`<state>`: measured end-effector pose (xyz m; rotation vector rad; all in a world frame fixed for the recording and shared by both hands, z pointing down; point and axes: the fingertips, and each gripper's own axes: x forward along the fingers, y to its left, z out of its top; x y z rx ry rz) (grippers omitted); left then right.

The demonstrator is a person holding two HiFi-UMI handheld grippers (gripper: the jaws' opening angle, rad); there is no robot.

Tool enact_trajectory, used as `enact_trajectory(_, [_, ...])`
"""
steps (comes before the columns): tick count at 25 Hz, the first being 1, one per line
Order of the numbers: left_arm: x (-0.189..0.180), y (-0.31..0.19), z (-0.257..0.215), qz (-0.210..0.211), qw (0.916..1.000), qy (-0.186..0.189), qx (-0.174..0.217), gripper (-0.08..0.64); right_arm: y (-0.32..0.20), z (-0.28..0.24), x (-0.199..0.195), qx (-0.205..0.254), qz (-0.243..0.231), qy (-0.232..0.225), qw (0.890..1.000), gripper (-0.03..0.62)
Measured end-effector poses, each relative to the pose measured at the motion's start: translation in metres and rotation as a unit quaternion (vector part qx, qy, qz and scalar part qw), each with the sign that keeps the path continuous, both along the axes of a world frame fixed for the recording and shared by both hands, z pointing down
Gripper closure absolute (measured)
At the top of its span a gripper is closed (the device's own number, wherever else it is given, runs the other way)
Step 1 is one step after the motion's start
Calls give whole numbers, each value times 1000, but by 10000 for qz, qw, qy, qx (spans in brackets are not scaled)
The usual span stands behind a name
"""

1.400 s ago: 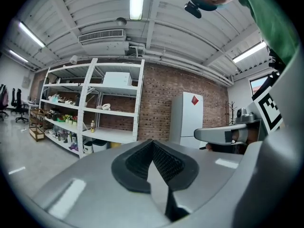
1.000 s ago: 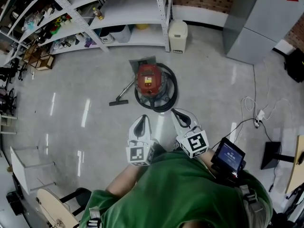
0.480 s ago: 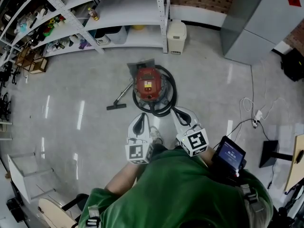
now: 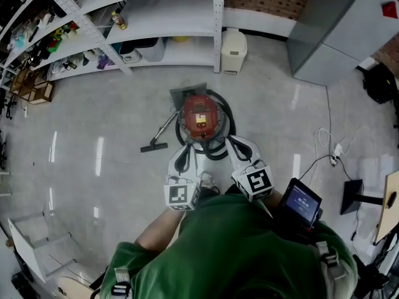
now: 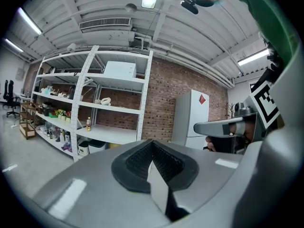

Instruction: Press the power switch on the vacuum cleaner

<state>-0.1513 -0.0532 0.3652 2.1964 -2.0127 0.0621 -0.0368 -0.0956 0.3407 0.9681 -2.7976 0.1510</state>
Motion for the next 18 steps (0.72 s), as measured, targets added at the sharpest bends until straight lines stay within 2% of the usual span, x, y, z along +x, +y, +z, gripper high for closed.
enact_trajectory(9, [-39, -21, 27, -43, 9993, 234, -299, 552, -30, 11, -32, -54, 133, 286, 9995, 591])
enact_trajectory(18, [-51, -52, 51, -170, 9981, 130, -585, 552, -72, 38, -48, -261, -48, 411, 9988, 591])
